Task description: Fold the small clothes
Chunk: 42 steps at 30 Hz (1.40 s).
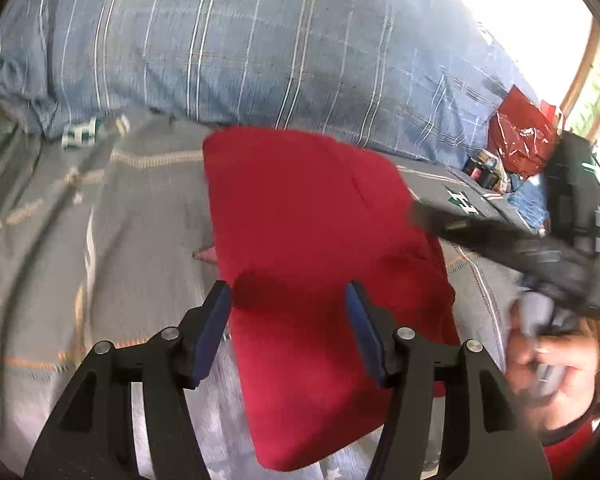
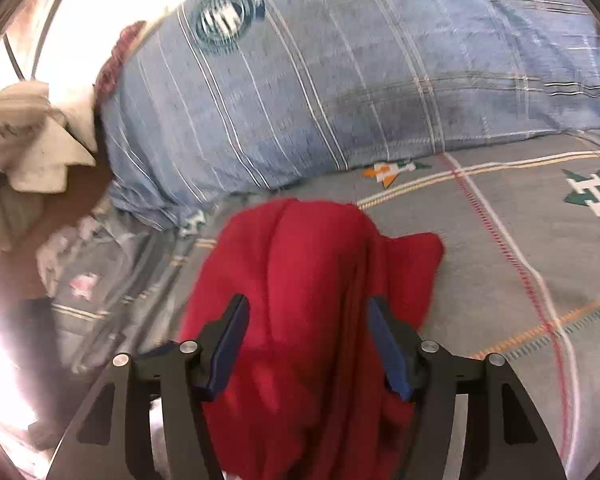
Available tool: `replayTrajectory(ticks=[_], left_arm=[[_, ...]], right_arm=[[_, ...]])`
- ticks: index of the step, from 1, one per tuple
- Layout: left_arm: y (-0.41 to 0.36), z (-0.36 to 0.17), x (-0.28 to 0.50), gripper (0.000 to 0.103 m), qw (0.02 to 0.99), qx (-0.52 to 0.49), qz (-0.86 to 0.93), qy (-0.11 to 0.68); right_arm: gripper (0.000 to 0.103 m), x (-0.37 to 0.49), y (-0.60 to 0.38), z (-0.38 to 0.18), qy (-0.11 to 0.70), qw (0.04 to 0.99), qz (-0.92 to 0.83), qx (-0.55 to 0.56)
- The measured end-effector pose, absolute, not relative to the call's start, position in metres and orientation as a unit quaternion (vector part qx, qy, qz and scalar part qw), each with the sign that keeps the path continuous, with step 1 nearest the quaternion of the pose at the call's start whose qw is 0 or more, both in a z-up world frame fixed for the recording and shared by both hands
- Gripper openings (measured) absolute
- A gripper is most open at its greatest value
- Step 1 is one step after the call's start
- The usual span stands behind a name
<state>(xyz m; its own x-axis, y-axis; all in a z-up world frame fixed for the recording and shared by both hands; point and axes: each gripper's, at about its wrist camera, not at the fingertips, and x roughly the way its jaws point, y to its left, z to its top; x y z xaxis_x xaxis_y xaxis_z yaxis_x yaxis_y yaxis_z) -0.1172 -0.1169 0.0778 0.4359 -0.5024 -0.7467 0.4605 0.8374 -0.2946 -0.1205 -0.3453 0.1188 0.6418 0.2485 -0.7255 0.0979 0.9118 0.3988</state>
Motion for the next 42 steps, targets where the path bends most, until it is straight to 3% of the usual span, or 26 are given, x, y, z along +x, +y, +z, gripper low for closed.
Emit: replayTrajectory(ticks=[2,4,6,12,15,17,18,19,20,23,27,31,36,40,42], left_arm=[[-0.12,0.08,-0.115,0.058,0.845,-0.016,-0.287,0.45],[-0.122,0.082,-0.111,0.061,0.846,-0.009,-0.286,0.45],[-0.122,0.084,-0.108,0.07,0.852,-0.008,-0.28,0.441],[-0.138,0.057,-0.098,0.075,0.851,-0.006,-0.261,0.456],[-0.136,0.052,-0.1,0.078,0.854,-0.012,-0.26,0.45],[-0.137,0.053,-0.1,0.078,0.854,-0.011,-0.262,0.45],[-0.137,0.053,-0.099,0.079,0.854,-0.011,-0.263,0.449],[-0.137,0.052,-0.099,0.079,0.854,-0.012,-0.263,0.449],[-0.137,0.052,-0.099,0.079,0.854,-0.013,-0.263,0.449],[-0.137,0.051,-0.098,0.08,0.854,-0.013,-0.264,0.448],[-0.136,0.05,-0.097,0.08,0.852,-0.015,-0.268,0.449],[-0.136,0.048,-0.095,0.083,0.852,-0.014,-0.266,0.45],[-0.136,0.05,-0.097,0.084,0.855,-0.014,-0.262,0.448],[-0.136,0.051,-0.1,0.084,0.858,-0.011,-0.258,0.444],[-0.136,0.051,-0.101,0.083,0.86,-0.01,-0.255,0.442]], right_arm=[[0.026,-0.106,-0.337,0.103,0.445,0.875,0.046,0.183],[0.012,-0.106,-0.334,0.101,0.444,0.88,0.044,0.166],[0.011,-0.118,-0.336,0.116,0.418,0.893,0.046,0.16],[0.003,-0.124,-0.355,0.093,0.444,0.887,-0.026,0.125],[0.009,-0.136,-0.366,0.097,0.426,0.89,-0.023,0.164],[0.02,-0.139,-0.368,0.112,0.408,0.895,-0.018,0.18],[0.042,-0.138,-0.365,0.119,0.397,0.9,-0.015,0.178],[0.055,-0.14,-0.359,0.128,0.383,0.907,-0.005,0.174],[0.057,-0.138,-0.354,0.133,0.375,0.911,0.006,0.171],[0.055,-0.126,-0.327,0.14,0.374,0.914,0.045,0.15],[0.029,-0.098,-0.308,0.117,0.429,0.898,0.022,0.099],[0.021,-0.088,-0.323,0.092,0.451,0.885,0.002,0.119],[0.026,-0.099,-0.321,0.107,0.46,0.88,0.005,0.117],[0.044,-0.129,-0.318,0.125,0.451,0.884,0.009,0.123],[0.044,-0.146,-0.313,0.125,0.453,0.884,0.012,0.118]])
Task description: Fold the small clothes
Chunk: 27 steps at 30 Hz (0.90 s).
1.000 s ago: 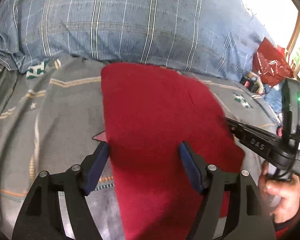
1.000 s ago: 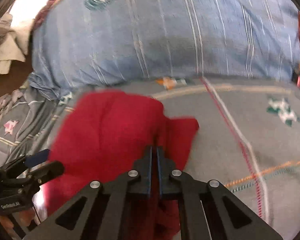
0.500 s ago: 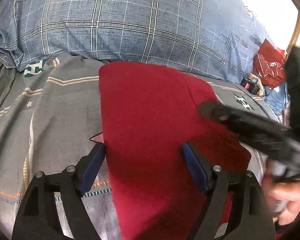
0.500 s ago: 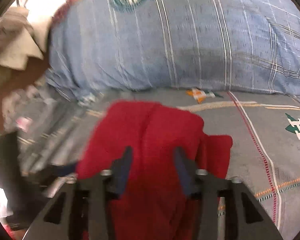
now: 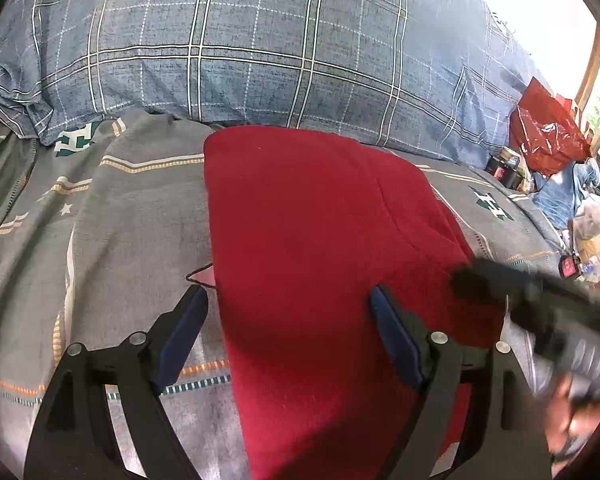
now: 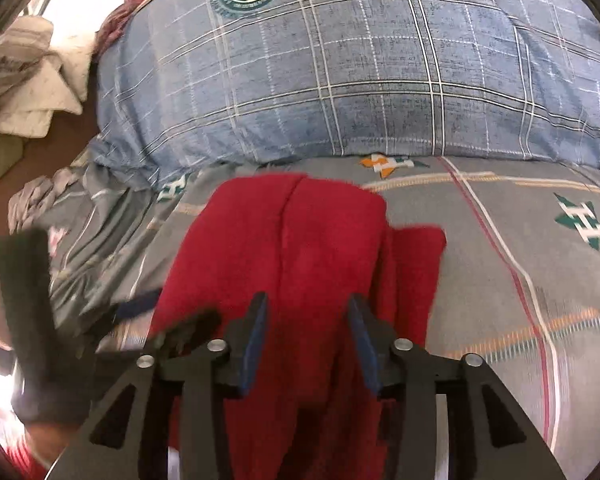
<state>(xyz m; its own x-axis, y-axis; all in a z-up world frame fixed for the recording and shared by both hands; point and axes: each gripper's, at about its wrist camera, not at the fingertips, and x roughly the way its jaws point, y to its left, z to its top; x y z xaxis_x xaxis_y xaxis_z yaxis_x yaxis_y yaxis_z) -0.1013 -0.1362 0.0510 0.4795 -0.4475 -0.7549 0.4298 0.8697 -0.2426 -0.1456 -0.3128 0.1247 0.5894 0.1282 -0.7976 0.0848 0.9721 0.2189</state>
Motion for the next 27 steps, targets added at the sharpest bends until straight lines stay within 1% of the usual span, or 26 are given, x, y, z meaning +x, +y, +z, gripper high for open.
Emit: replayTrajectory(ticks=[3,4,5,9,11,13,14,22,27], left_arm=[[-0.138,0.051,-0.104,0.083,0.862,-0.006,-0.252,0.439],[-0.138,0.051,-0.106,0.083,0.864,-0.006,-0.25,0.437],[-0.137,0.052,-0.107,0.083,0.866,-0.007,-0.247,0.435],[-0.131,0.054,-0.114,0.083,0.868,-0.005,-0.242,0.433],[-0.13,0.056,-0.116,0.083,0.87,-0.001,-0.24,0.43],[-0.128,0.058,-0.118,0.083,0.87,-0.001,-0.239,0.43],[-0.126,0.06,-0.119,0.083,0.87,-0.002,-0.239,0.43],[-0.114,0.074,-0.137,0.083,0.877,-0.005,-0.24,0.417],[-0.107,0.078,-0.148,0.083,0.887,-0.005,-0.214,0.409]], right_arm=[[0.044,-0.155,-0.305,0.099,0.488,0.869,0.001,0.084],[0.044,-0.158,-0.306,0.092,0.485,0.871,-0.001,0.085],[0.044,-0.161,-0.307,0.093,0.474,0.876,-0.003,0.091],[0.047,-0.169,-0.305,0.107,0.471,0.877,-0.004,0.091],[0.054,-0.175,-0.31,0.112,0.464,0.879,-0.006,0.111],[0.069,-0.182,-0.314,0.116,0.455,0.88,-0.006,0.14],[0.071,-0.185,-0.317,0.118,0.451,0.88,-0.007,0.151],[0.071,-0.2,-0.325,0.128,0.433,0.885,-0.033,0.165],[0.075,-0.21,-0.31,0.138,0.413,0.899,-0.057,0.13]])
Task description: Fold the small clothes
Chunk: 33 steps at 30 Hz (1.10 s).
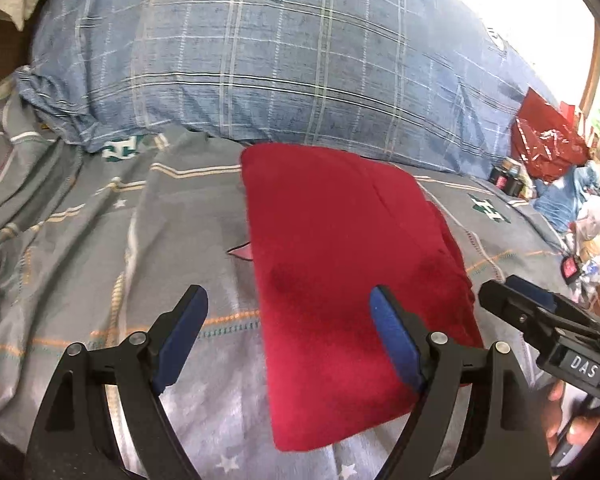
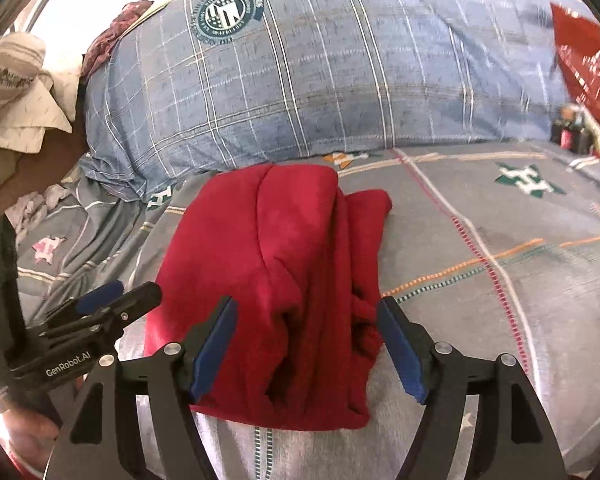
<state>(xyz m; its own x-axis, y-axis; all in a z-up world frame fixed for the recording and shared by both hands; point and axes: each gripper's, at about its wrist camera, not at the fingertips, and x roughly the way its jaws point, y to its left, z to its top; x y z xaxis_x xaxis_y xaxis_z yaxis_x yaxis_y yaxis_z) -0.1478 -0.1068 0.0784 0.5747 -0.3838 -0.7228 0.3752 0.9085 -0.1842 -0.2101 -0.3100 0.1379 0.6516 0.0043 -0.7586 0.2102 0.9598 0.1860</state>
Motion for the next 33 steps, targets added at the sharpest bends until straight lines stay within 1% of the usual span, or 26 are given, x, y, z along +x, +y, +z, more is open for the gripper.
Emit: replayTrajectory(ticks=[3,11,16,33], left_arm=[[-0.102,0.082,-0.155,0.083,0.896,-0.004,-0.194,0.4],[-0.091,0.096,-0.17,0.084,0.921,0.012,-0.163,0.353],[-0.084,0.097,-0.17,0.084,0.925,0.01,-0.156,0.346],[-0.084,0.095,-0.171,0.084,0.93,0.025,-0.146,0.336]], right_arm=[[0.077,-0.215,-0.301,0.14,0.41,0.903,-0.062,0.112],[0.078,-0.224,-0.287,0.142,0.408,0.905,-0.064,0.1],[0.08,-0.228,-0.281,0.144,0.404,0.908,-0.069,0.088],[0.08,-0.223,-0.269,0.14,0.409,0.907,-0.067,0.082]])
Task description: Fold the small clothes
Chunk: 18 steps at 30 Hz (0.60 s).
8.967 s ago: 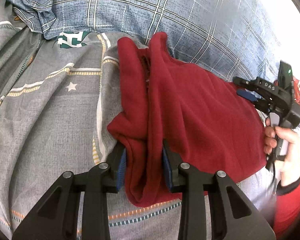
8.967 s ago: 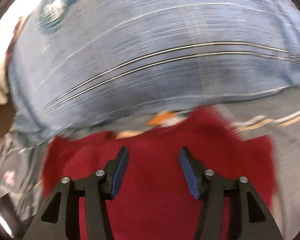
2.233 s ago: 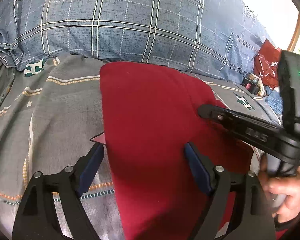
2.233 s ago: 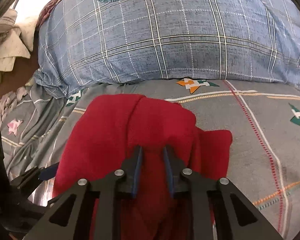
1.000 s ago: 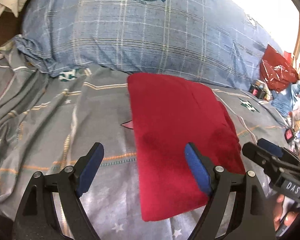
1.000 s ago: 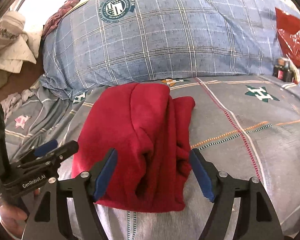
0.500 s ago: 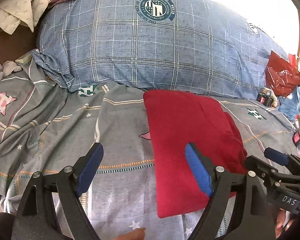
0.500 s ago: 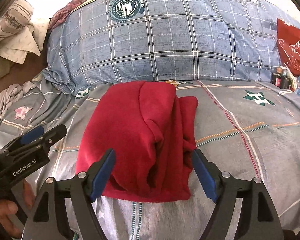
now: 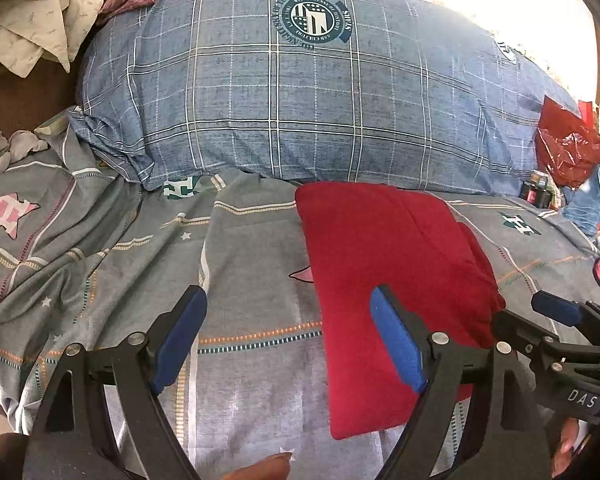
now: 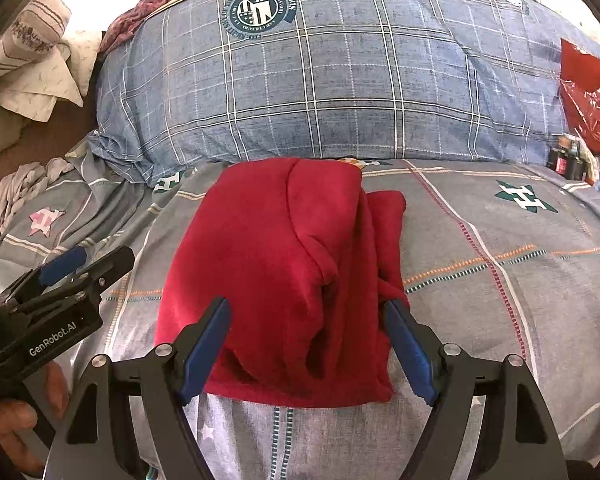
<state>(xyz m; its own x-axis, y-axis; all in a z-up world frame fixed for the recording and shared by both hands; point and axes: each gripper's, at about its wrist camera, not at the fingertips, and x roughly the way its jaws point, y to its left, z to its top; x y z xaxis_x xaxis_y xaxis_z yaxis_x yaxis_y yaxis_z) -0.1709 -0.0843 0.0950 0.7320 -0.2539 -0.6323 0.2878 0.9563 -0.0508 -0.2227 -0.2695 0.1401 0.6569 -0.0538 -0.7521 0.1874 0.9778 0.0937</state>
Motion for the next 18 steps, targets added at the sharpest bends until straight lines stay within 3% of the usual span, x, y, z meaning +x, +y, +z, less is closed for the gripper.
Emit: replayTrajectory(ticks=[18], left_arm=[[-0.083,0.091,-0.166,0.084,0.929,0.027,-0.138,0.341]], right_arm=[[0.08,-0.209,-0.267,0.134,0.417,0.903,-0.054,0.085]])
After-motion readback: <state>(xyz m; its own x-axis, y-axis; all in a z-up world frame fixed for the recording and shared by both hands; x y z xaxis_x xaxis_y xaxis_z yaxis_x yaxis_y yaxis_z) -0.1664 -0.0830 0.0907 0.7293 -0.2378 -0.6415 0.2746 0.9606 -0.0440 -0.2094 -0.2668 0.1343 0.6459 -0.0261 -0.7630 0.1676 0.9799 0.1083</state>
